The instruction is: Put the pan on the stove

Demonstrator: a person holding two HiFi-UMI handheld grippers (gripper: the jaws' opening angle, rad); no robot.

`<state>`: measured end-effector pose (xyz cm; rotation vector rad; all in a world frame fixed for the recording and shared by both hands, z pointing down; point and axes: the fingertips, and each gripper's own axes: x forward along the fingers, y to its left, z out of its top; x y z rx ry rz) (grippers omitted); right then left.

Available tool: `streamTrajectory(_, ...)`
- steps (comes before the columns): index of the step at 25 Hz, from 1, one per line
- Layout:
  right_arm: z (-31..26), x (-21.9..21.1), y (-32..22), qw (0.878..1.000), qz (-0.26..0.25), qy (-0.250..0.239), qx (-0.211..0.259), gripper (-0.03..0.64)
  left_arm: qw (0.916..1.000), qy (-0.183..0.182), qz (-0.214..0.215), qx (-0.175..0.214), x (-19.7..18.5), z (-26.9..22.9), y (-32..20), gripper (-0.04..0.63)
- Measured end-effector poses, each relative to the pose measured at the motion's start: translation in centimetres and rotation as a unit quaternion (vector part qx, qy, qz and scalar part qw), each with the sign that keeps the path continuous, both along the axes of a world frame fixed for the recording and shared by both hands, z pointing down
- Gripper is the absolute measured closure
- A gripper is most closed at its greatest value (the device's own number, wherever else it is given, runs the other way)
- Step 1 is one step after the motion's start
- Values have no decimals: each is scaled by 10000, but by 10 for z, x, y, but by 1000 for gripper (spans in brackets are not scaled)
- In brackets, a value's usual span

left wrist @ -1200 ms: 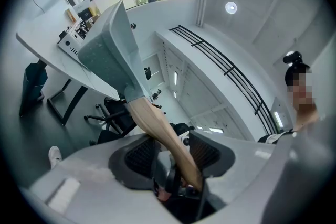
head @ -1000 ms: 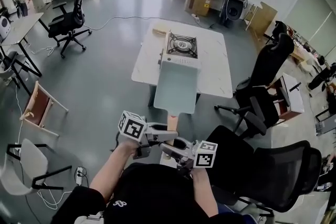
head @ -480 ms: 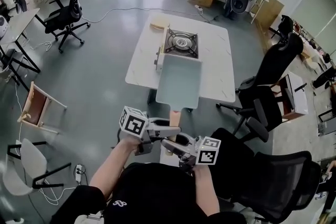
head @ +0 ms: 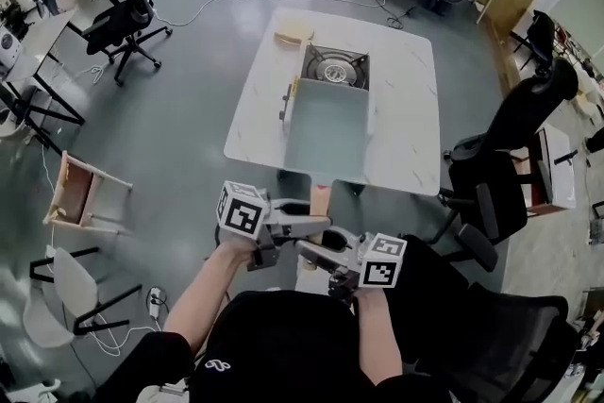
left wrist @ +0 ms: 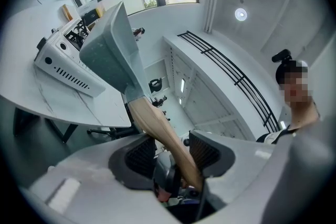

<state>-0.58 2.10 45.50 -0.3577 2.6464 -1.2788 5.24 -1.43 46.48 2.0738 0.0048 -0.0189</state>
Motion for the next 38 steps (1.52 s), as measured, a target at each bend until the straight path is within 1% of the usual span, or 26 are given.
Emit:
streamTrajectory(7,4,28,-53,9999,-54,5,-112,417,10000,-23,-25,-2,27,9,-54,387)
streamTrajectory(14,4,52,-102,9997,-101,36,-234,417,9996,35,-156,-221,51,7,-103,387)
streamTrajectory(19,4,68,-128,9995,-190,47,-237,417,9996,87,-250,-113,65,8,-130,387)
streamTrajectory(22,5,75,-139,9994,-250,36,-225,417,9992,29,-342,-207,73,6,-142,387)
streamTrajectory(28,6,73,-153,9991,-334,-34,-271,417,9993,-97,-351,-128,69,13,-157,387)
streamTrajectory(34,8,66,-172,9987,-349,-74,-351,417,9990,-123,-382,-220,62,17,-175,387)
streamTrajectory(38,10,62,-190,9986,-340,-44,-407,417,9984,-100,-422,-374,59,15,-192,387)
